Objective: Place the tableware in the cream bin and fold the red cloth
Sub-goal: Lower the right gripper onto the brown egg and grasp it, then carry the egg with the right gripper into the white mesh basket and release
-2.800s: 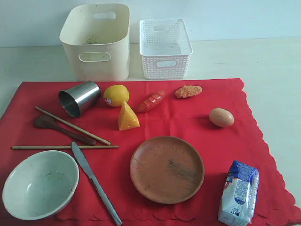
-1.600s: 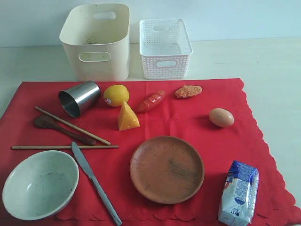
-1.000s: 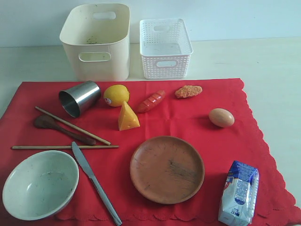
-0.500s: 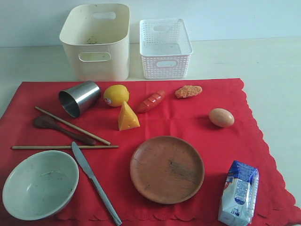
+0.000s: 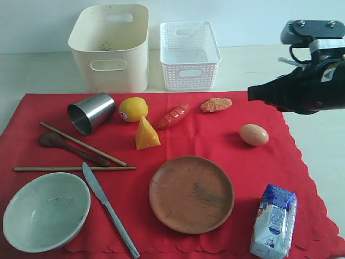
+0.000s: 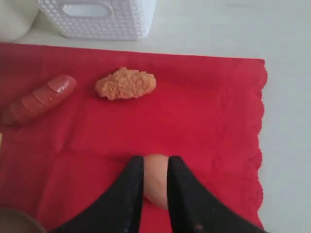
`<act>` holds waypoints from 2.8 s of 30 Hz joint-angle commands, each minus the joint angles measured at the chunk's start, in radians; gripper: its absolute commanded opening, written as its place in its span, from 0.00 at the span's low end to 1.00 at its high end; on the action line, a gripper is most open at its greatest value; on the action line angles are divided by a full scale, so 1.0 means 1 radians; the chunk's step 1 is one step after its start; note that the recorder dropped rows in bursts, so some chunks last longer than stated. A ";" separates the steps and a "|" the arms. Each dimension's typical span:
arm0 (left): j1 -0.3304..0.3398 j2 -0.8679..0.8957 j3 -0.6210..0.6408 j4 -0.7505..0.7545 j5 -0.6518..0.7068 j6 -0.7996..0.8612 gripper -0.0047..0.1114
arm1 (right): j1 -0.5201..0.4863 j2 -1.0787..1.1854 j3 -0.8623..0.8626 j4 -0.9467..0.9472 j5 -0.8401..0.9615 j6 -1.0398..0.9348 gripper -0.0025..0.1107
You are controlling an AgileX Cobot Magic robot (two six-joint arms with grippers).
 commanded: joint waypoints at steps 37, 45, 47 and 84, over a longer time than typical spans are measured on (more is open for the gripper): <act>0.002 -0.007 -0.001 -0.007 -0.006 0.003 0.05 | 0.004 0.339 -0.133 0.002 0.020 -0.209 0.02; 0.002 -0.007 -0.001 -0.007 -0.006 0.003 0.05 | 0.004 0.177 -0.133 0.002 -0.045 -0.209 0.02; 0.002 -0.007 -0.001 -0.007 -0.006 0.003 0.05 | 0.004 0.146 -0.133 0.002 -0.099 -0.209 0.02; 0.002 -0.007 -0.001 -0.007 -0.006 0.003 0.05 | 0.044 0.811 -0.922 -0.001 -0.084 -0.138 0.02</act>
